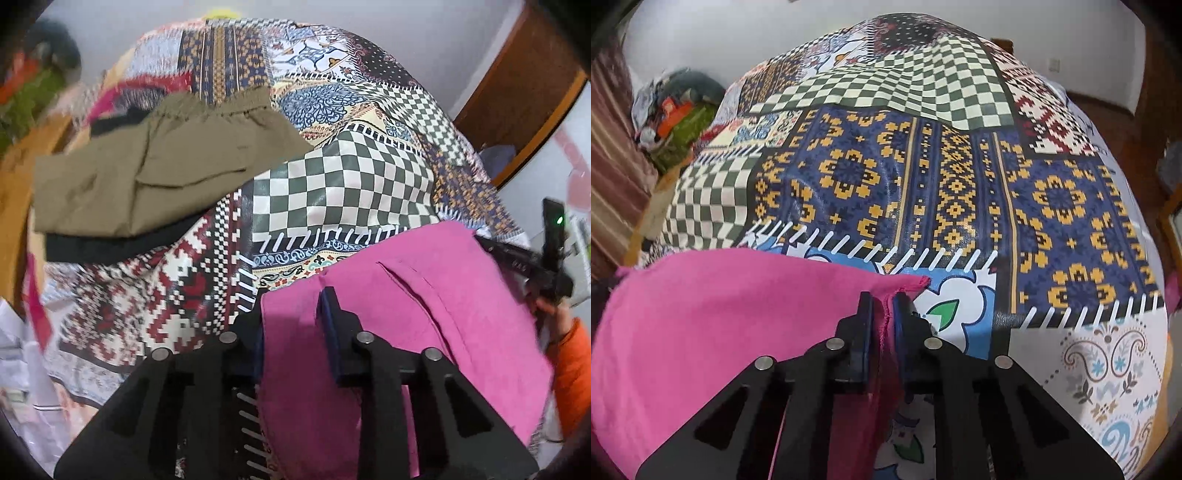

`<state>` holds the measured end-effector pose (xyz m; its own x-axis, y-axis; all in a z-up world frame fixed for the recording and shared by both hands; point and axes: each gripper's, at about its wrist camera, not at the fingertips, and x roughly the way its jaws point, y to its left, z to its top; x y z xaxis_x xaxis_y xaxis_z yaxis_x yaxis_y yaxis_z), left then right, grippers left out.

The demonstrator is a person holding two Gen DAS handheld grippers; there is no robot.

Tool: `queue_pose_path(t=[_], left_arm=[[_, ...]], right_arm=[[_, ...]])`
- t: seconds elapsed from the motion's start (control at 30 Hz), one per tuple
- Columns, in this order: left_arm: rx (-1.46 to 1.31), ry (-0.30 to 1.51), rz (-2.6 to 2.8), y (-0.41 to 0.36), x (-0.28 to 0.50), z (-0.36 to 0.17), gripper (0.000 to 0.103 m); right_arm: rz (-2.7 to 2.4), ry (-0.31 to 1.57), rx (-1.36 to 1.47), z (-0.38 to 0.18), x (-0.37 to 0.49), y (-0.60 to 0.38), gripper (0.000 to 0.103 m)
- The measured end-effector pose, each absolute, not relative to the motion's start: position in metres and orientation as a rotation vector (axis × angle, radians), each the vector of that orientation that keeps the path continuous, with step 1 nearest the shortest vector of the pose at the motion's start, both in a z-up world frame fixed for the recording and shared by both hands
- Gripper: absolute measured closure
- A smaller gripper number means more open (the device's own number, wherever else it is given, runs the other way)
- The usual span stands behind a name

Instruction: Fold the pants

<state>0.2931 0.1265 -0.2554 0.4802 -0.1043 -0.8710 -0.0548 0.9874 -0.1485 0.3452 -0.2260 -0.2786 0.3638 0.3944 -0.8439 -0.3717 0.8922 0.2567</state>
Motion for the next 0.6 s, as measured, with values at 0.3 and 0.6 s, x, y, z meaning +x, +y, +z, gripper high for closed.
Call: queue_pose_path(t=[0.3,0.6], left_arm=[[0.032,1.028,0.057,0.108,0.287,-0.254,0.070],[0.073,0.999,0.102,0.113,0.276,-0.221,0.062]], right_arm=[[0.460,1.086,-0.059,-0.282,0.342,-0.216,0.098],[0.453,1.023,-0.102,-0.226,0.328,-0.215,0.089]])
